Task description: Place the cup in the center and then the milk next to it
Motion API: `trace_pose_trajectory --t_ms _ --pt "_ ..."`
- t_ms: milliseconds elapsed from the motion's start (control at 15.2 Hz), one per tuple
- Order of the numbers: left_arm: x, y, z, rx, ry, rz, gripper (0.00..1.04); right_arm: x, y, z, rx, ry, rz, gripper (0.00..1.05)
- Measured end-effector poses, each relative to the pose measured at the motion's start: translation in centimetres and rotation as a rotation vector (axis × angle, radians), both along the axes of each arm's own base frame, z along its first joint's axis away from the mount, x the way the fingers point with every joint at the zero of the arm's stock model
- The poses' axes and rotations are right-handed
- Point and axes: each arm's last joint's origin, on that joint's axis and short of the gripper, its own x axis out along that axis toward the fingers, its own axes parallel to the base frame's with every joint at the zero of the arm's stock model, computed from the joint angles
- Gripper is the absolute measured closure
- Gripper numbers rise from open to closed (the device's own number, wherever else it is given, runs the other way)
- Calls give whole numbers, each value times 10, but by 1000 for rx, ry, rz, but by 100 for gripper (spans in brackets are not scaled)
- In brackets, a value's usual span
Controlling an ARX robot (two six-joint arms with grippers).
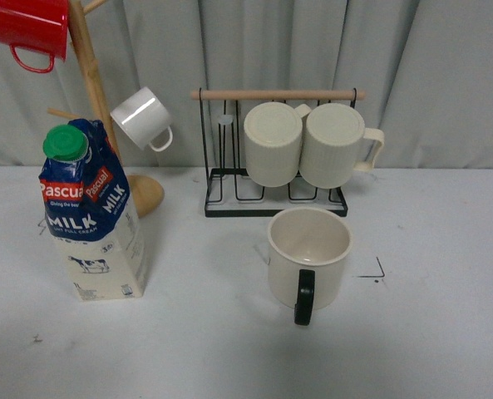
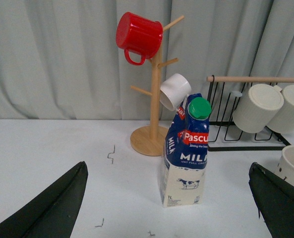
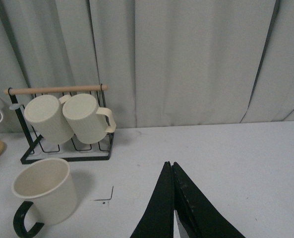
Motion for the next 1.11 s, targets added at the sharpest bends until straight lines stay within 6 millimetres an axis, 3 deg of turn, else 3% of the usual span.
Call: trace_pose_trajectory --t_ms 1115 --pt "0 0 0 0 0 0 7 -24 0 -4 0 12 2 103"
